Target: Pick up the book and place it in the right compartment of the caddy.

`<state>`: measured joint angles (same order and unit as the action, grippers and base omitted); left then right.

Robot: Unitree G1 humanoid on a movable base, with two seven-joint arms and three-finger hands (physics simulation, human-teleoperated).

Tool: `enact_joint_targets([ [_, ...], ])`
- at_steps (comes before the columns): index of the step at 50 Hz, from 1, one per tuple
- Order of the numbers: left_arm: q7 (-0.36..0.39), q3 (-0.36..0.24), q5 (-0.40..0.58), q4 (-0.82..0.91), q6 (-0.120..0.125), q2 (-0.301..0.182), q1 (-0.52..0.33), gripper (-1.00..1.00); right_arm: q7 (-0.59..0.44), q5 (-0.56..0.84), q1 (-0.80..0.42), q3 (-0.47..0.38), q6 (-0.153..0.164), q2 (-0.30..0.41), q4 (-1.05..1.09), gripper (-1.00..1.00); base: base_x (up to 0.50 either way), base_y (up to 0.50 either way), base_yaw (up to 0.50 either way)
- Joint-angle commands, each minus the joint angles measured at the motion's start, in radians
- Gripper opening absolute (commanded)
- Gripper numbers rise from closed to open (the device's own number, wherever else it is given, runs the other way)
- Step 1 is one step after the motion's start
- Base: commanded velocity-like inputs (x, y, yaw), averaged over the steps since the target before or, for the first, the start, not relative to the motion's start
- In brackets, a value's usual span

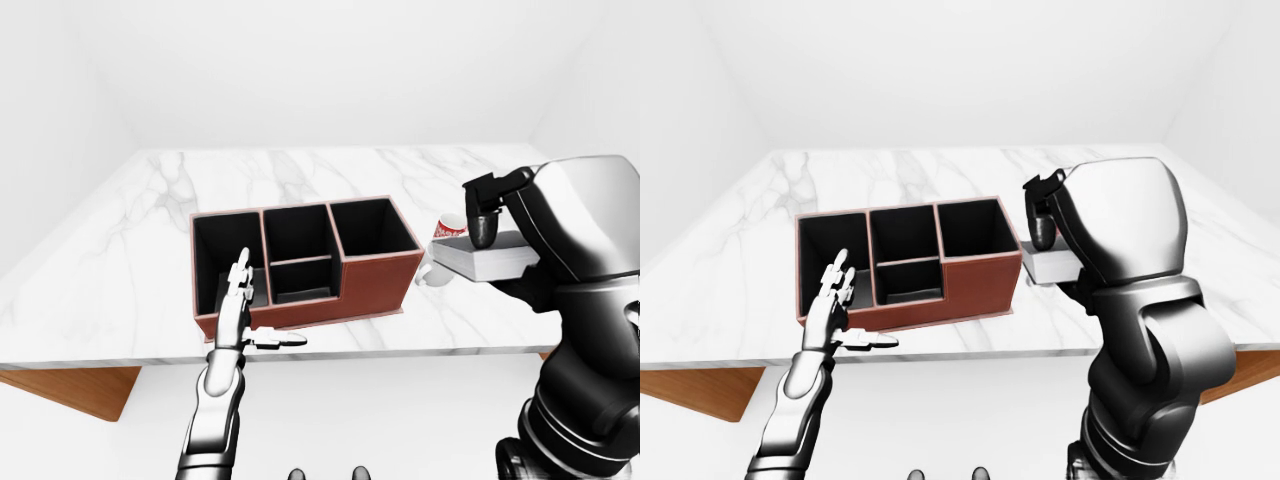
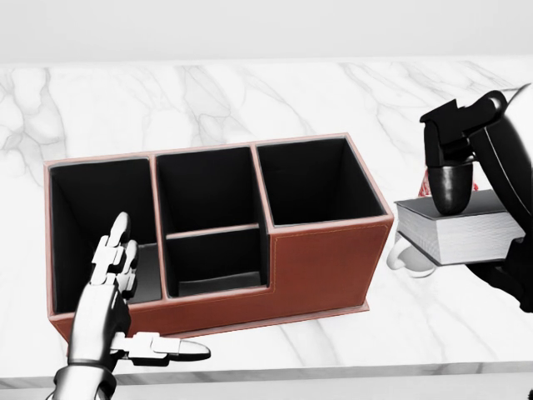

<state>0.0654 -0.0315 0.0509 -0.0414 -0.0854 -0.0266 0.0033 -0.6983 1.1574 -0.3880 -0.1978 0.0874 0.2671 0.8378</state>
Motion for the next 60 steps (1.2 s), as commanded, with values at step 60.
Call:
enact_joint_targets([
  [60,0.001,0.012,0.016,0.053,0.009,0.005,0.026,1.00,0.000,-0.051,-0.470,0.170,0.000,-0.078,-0.556,-1.00,0.00,0.00,0.00],
])
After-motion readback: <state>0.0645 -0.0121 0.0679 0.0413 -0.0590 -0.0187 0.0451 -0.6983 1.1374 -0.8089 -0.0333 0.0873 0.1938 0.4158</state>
